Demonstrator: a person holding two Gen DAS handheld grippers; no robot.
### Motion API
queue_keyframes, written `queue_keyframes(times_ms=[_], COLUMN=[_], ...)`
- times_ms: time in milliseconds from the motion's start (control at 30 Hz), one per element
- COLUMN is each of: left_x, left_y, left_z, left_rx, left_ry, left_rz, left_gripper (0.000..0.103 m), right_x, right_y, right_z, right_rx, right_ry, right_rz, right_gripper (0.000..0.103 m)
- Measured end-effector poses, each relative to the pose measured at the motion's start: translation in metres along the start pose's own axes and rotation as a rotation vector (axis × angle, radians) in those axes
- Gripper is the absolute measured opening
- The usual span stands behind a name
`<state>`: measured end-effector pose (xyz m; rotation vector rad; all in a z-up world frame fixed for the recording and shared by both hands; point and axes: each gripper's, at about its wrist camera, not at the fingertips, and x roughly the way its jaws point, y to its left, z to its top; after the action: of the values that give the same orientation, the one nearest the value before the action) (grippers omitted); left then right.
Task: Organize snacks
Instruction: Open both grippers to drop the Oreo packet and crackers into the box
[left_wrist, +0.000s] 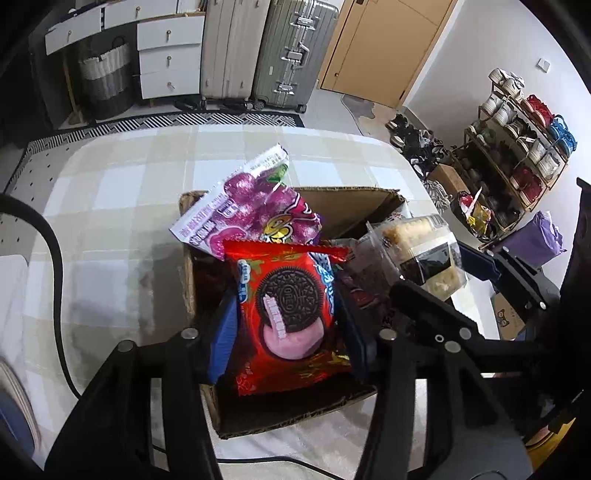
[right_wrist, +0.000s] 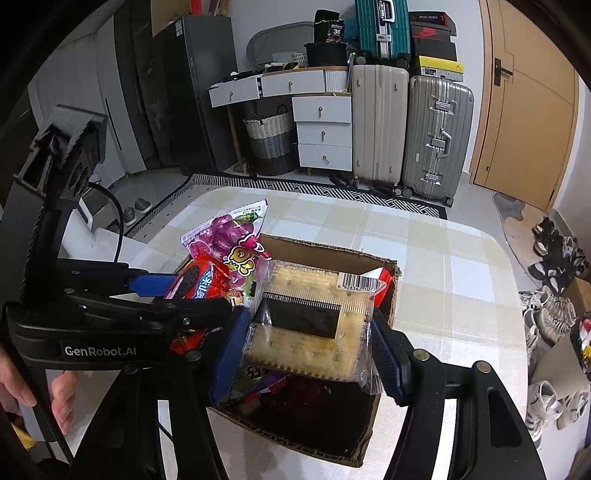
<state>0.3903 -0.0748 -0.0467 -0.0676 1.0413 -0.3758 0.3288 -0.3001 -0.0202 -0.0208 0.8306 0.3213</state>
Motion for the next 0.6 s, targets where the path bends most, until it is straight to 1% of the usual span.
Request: queue_keyframes(times_ms=[67,133,167,200,267,333,467,567,600], left_x=[-0.004,-0.009,-0.012,-0.014,-0.018,-0.02,-0.026,-0.03,-0.03], left_y=[0.0,0.004,0.005,0.005,0.006,0.006,0.005,0.006,0.005], left_z=[0.001,0.0,0.001,0.001,0.0,0.0,-0.003,-0.005,-0.004], left_rx=[-0.013,-0.025,-0.033,-0.037,-0.041,-0.042,-0.037,-0.043,-0.043], left_ry=[-0.008,-0.02,-0.029,-0.036,-0.044,-0.039,-0.051,-0.051,-0.053], left_rz=[-0.012,-0.017,-0.024,-0.027,-0.034,-0.024,-0.02,-0.027,-0.026], left_gripper=[0.054,0.063,0.072,0.077,0.078,0.078,0.079,0.079,0.079], right_x=[-0.002,-0.004,-0.004,-0.004,-0.004,-0.004,-0.004,-0.003,-0.003], right_y=[-0.001,0.001,0.002,0.003,0.003,0.005,0.016,0.021,0.023], right_z=[0.0,0.0,-0.001,-0.001,-0.002,-0.001,-0.001,-0.002,-0.002], right_rx=[0.014,0.01,0.006,0.003,0.006,0.011,-0.035,-0.042,-0.049], right_ry=[-0.008,-0.016,-0.014,-0.012,-0.012,-0.009,-0.009,-0.003,-0.002], right_rz=[0.02,0.021,0.025,0.026,0.031,0.043,-0.013,-0.012,-0.025], right_gripper=[0.064,0.064,0.064,0.064,0.064,0.064,0.065,0.066,0.066])
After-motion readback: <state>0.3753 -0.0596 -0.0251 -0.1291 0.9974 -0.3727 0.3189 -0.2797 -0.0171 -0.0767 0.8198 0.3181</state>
